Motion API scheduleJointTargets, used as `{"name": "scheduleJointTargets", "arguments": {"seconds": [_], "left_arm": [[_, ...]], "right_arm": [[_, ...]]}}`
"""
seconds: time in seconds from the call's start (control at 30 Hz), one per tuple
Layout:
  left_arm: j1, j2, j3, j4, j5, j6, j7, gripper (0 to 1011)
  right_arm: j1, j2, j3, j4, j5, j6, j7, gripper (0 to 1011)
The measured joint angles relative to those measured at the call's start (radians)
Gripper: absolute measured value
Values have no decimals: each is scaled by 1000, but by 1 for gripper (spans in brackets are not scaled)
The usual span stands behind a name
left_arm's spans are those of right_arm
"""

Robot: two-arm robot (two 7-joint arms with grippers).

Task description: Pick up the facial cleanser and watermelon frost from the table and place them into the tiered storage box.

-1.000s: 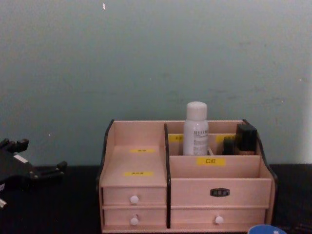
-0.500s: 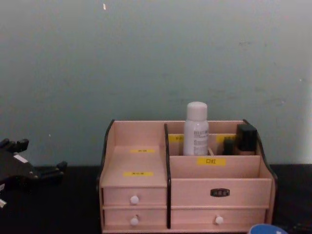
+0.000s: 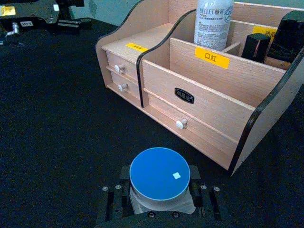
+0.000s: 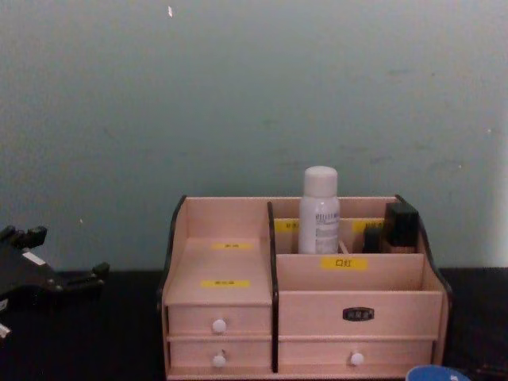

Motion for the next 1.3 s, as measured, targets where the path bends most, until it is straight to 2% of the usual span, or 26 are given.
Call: {"name": "scheduleJointTargets", "arguments": {"seconds": [1.03, 1.3], "left_arm": [[0, 0, 0, 0, 0, 0, 0, 1001], [0, 0, 0, 0, 0, 0, 0, 1001]], "right_arm": [[0, 0, 0, 1, -3, 2, 0, 732], [-1, 4, -1, -4, -12, -13, 1, 732]]}}
